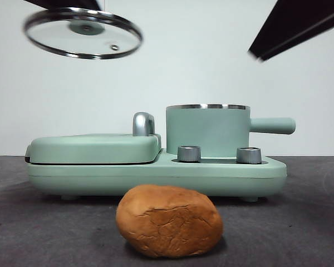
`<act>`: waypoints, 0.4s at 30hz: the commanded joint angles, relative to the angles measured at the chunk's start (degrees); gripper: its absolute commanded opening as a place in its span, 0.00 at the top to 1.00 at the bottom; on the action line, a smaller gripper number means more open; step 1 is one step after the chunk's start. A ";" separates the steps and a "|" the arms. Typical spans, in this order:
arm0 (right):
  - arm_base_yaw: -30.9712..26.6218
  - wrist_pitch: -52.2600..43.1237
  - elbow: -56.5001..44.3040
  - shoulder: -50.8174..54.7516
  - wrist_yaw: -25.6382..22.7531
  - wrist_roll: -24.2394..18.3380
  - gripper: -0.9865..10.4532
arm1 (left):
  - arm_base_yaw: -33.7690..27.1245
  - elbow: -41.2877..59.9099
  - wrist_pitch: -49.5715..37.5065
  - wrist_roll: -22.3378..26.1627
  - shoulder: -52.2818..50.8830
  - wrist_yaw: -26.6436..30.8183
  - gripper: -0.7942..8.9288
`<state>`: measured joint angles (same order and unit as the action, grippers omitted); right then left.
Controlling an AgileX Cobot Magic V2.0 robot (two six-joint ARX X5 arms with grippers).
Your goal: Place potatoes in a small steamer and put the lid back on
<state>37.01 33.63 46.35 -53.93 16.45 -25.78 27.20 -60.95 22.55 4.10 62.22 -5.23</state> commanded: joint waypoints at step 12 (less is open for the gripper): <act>10.10 -5.09 1.01 -17.38 2.32 -3.23 0.53 | -3.32 -0.42 2.29 -0.50 -5.86 -0.09 0.91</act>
<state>46.44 29.06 46.35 -70.22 18.44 -28.29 23.75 -60.58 26.33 3.60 56.42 -5.06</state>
